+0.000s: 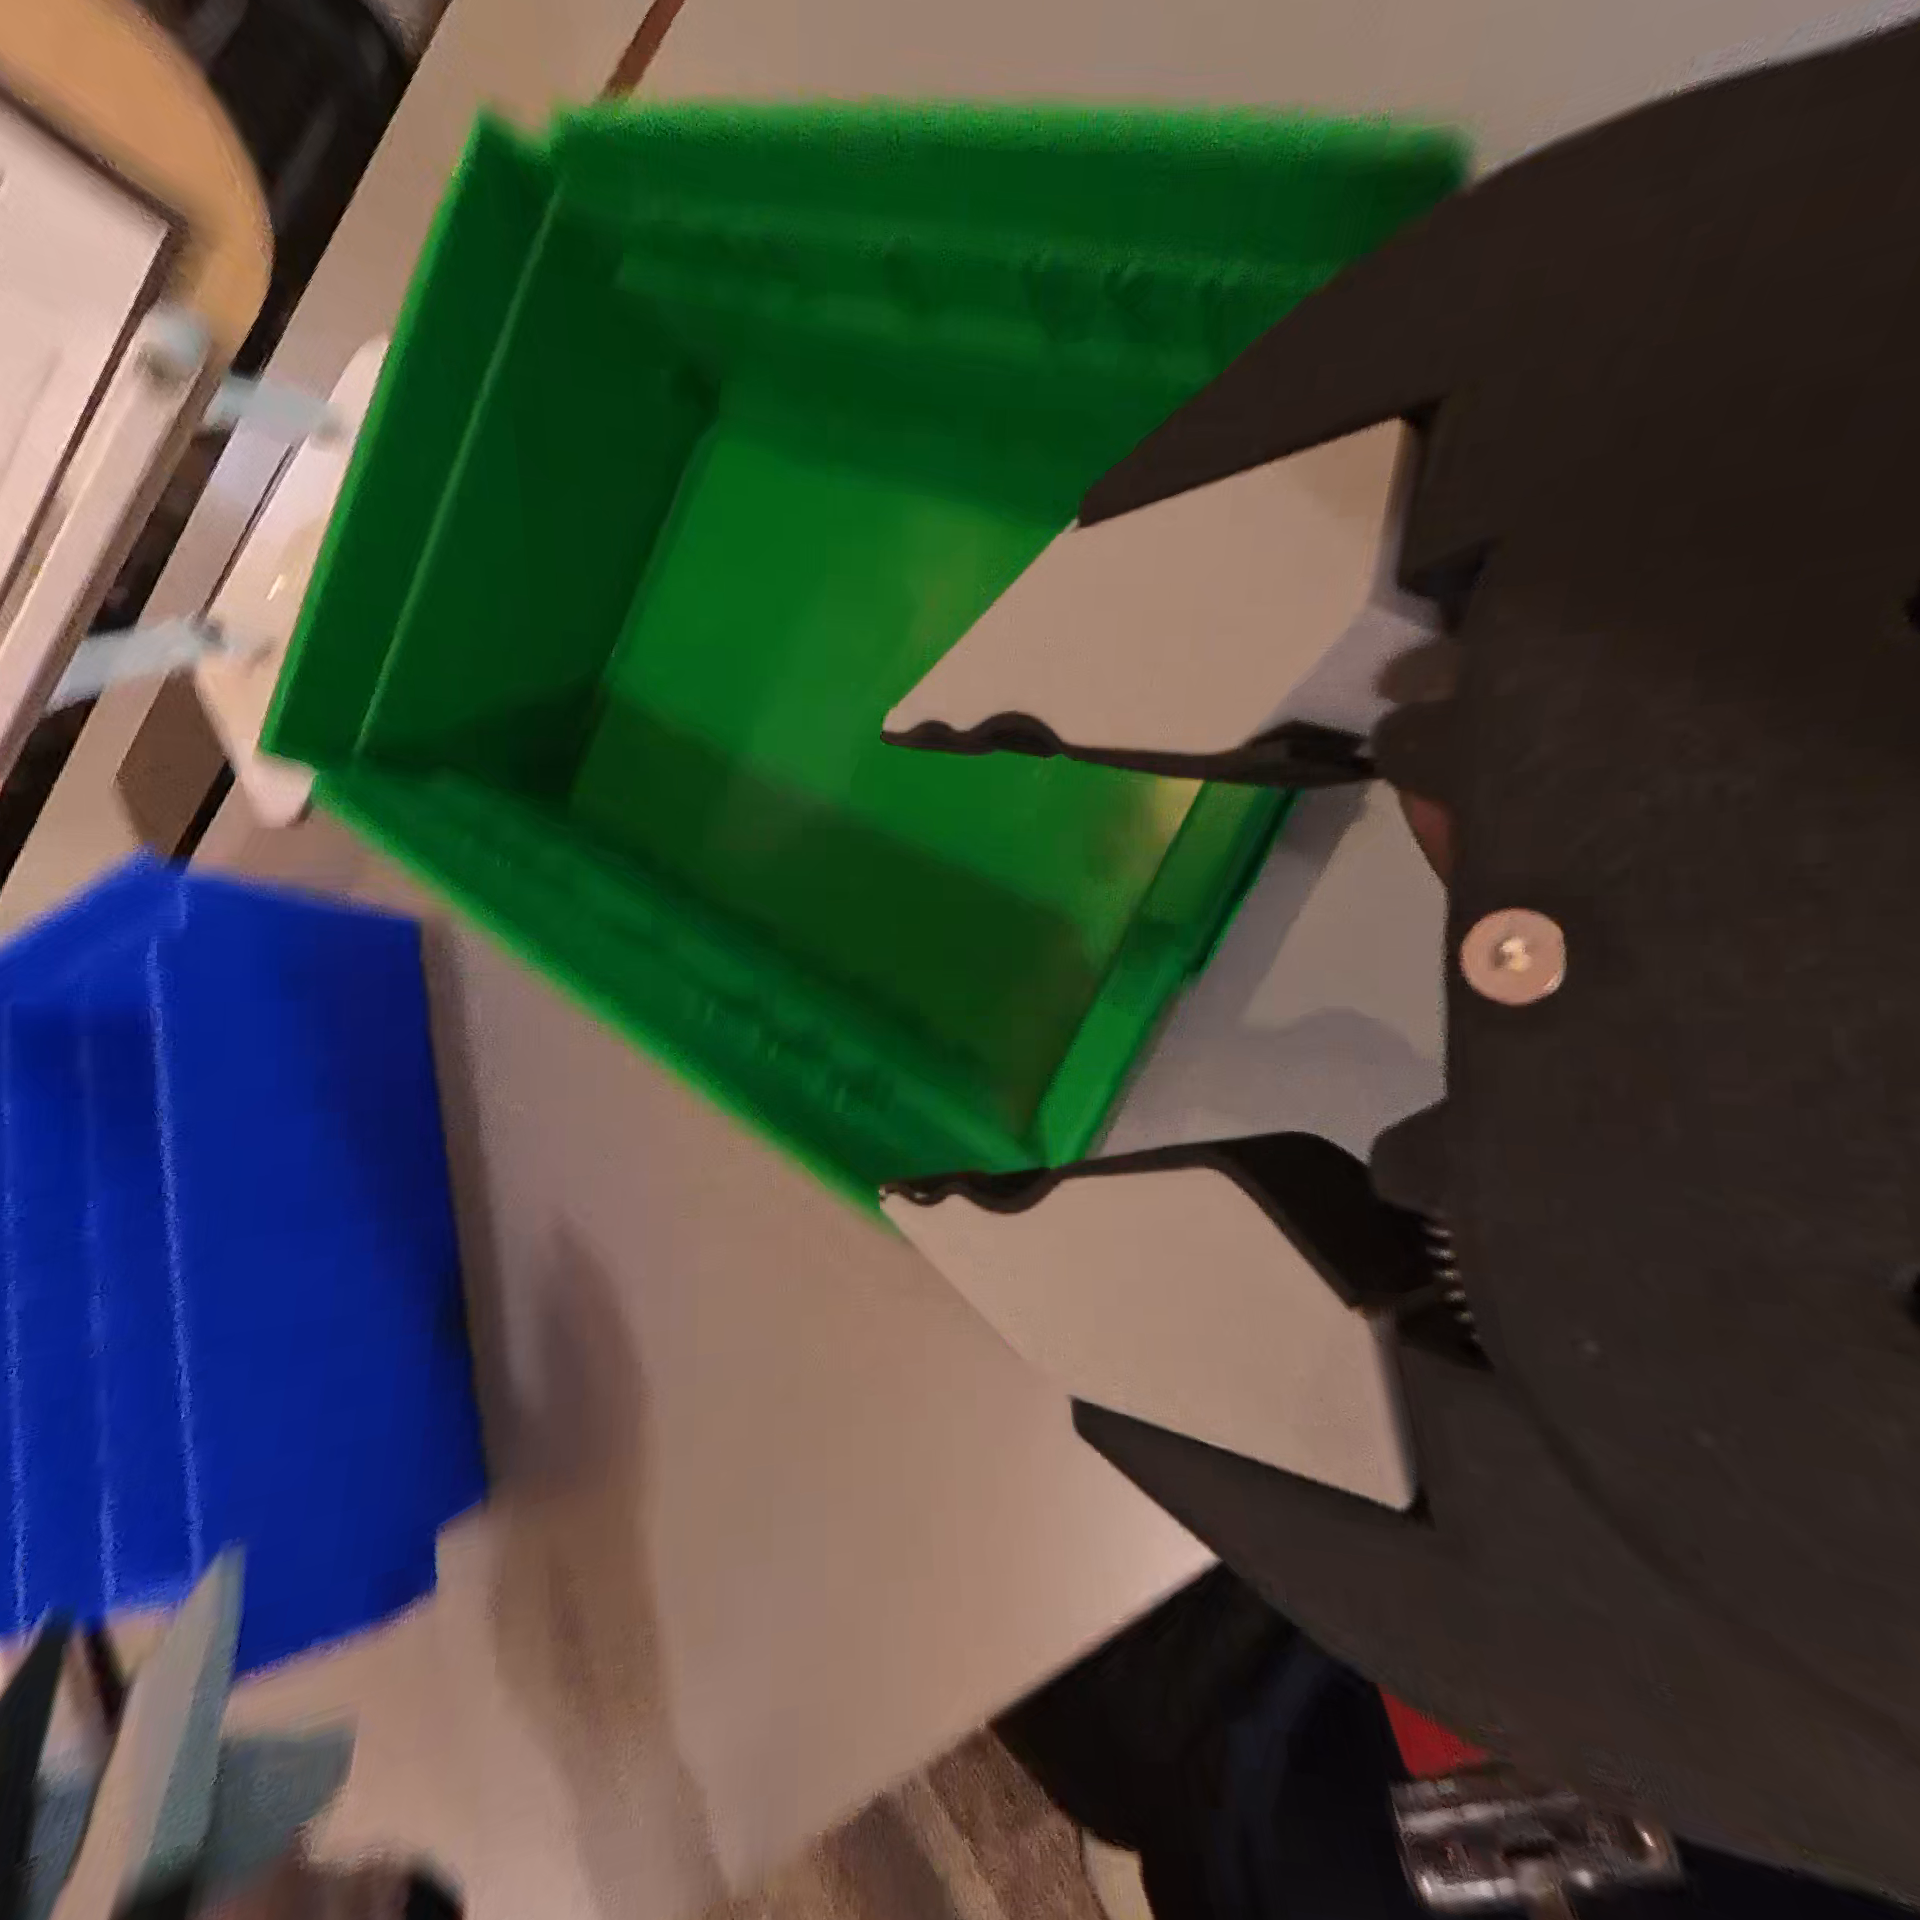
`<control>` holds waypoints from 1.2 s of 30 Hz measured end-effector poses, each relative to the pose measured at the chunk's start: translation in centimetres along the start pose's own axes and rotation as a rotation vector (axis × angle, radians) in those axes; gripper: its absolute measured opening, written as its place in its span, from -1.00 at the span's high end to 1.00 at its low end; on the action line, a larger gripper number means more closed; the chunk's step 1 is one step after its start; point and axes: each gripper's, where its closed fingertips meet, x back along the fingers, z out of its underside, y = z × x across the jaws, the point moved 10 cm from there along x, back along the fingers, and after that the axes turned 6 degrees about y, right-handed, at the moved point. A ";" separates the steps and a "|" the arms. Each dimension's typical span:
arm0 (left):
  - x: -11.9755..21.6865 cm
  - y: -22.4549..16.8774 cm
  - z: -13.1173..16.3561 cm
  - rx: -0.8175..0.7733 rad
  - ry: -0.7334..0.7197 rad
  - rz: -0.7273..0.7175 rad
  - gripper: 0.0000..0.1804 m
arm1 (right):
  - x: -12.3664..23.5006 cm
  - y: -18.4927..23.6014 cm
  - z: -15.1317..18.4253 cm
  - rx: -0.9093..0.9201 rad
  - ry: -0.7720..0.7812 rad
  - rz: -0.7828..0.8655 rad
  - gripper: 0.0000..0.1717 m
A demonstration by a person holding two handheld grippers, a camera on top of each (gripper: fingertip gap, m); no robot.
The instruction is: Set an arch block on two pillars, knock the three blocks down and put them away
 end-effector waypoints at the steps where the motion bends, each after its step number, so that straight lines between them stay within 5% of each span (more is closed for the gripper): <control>1: -0.7 -0.2 0.3 0.009 0.026 0.020 0.14 | -0.3 1.2 -0.4 0.030 -0.017 -0.014 0.08; 5: -2.9 0.1 1.6 -0.003 0.035 -0.124 0.16 | -3.5 4.2 -0.7 0.117 0.031 0.085 0.18; 9: -4.6 -0.4 2.3 0.018 0.020 -0.120 0.31 | -6.5 4.3 0.3 0.197 0.142 0.213 0.36; 11: -4.8 -0.8 2.1 -0.012 0.036 -0.089 0.77 | -7.0 4.4 0.6 0.198 0.168 0.176 0.41; 13: -4.7 -0.9 1.9 0.024 0.058 0.007 0.97 | -6.9 3.7 0.9 0.209 0.207 0.228 0.70; 15: -4.7 -0.7 2.0 0.011 0.054 -0.022 0.97 | -6.3 1.7 1.4 0.199 0.251 0.316 0.86; 18: -4.3 0.2 2.3 0.009 0.062 -0.074 0.97 | -5.0 -2.3 2.5 0.031 0.220 0.198 0.96; 24: -2.9 2.7 2.7 0.150 0.062 -0.195 0.97 | -2.3 -9.4 5.3 -0.188 0.214 0.252 0.90; 30: -3.0 1.9 2.9 0.168 0.099 -0.217 0.96 | -0.8 -11.6 6.7 -0.211 0.265 0.475 0.95; 36: -2.7 1.2 2.8 0.100 0.124 -0.208 0.97 | -0.3 -12.0 7.0 -0.204 0.287 0.458 0.85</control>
